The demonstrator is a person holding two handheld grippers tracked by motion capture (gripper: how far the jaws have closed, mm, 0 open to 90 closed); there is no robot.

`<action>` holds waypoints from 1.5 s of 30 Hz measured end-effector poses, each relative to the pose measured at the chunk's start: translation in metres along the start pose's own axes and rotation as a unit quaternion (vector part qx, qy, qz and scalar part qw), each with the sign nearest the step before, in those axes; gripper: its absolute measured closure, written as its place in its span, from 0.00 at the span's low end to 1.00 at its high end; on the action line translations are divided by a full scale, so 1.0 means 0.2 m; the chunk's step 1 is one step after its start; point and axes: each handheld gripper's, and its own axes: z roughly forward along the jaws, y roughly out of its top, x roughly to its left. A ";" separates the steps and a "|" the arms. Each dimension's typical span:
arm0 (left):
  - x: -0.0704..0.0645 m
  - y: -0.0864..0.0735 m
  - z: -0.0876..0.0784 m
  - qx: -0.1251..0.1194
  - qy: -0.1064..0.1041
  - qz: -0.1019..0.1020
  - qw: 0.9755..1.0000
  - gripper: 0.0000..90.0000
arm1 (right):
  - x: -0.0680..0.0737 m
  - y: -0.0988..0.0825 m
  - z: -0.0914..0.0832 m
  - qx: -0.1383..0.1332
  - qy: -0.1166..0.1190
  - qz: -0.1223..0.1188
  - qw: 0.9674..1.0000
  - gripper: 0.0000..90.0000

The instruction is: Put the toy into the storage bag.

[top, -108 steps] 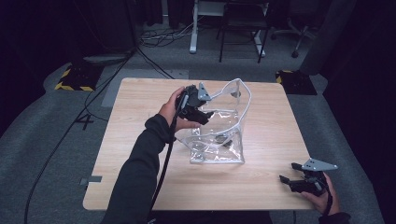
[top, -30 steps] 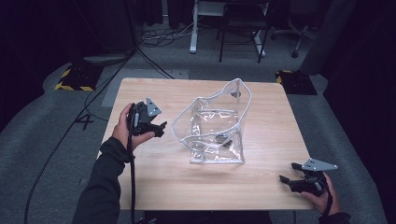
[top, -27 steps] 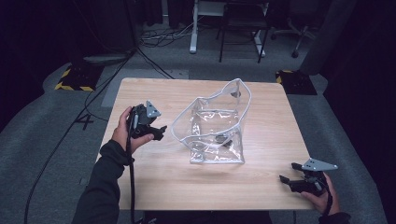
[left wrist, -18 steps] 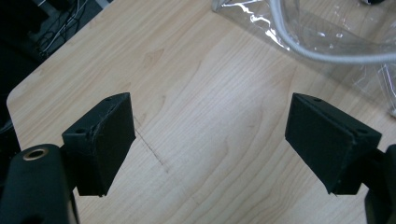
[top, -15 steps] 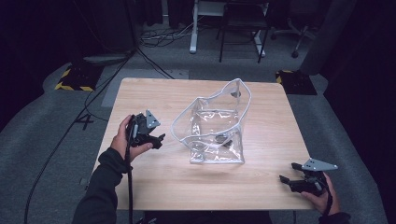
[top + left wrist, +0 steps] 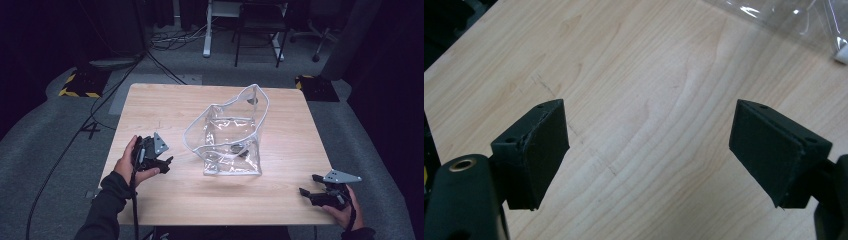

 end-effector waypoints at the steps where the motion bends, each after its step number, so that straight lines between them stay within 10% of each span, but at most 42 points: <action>1: -0.01 -0.01 0.00 0.004 -0.003 0.003 1.000 0.18 | 0.00 0.00 0.00 0.000 0.000 0.000 1.000 0.21; 26: -0.13 -0.21 -0.01 0.006 -0.002 0.010 1.000 0.18 | 0.00 0.00 0.00 0.000 0.000 0.000 1.000 0.21; 45: -0.13 -0.44 -0.03 -0.005 -0.023 -0.060 0.998 0.18 | 0.00 0.00 0.00 0.000 0.000 -0.001 1.000 0.21</action>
